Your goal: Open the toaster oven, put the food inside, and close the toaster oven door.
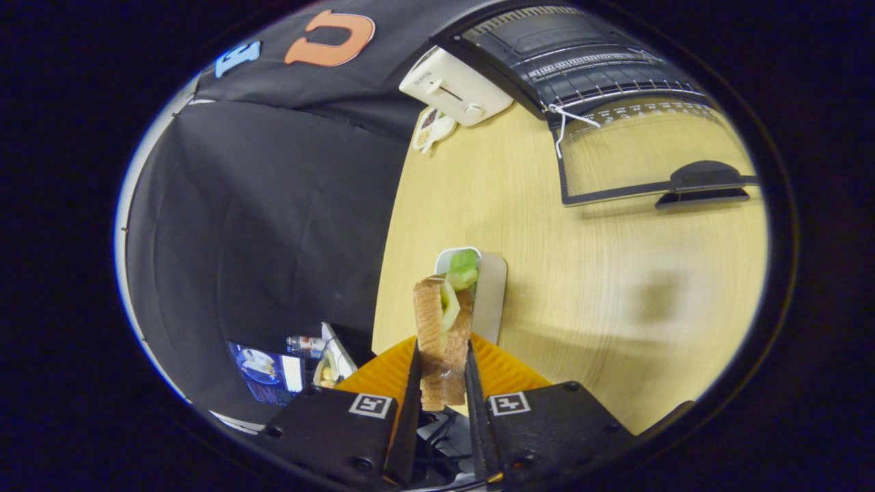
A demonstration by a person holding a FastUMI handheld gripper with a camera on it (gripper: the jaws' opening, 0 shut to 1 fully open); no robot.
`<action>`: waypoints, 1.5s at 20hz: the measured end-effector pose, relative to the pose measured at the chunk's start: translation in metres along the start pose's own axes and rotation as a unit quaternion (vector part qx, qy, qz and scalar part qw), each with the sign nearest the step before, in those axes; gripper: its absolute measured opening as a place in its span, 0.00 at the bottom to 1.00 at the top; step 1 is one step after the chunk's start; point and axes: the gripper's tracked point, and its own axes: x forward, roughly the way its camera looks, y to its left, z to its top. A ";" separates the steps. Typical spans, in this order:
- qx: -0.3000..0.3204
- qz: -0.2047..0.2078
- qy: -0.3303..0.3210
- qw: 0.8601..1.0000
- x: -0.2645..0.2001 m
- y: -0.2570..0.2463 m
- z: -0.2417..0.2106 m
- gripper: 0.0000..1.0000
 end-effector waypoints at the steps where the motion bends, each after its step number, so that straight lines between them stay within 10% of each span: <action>1: -0.005 0.008 -0.006 1.000 -0.004 0.004 0.003 0.38; 14: -0.077 0.041 -0.182 0.979 -0.076 -0.008 0.085 0.38; 23: 0.030 0.031 -0.296 0.954 -0.110 -0.073 0.151 0.38; 30: 0.124 0.066 -0.471 0.871 -0.175 -0.106 0.195 0.38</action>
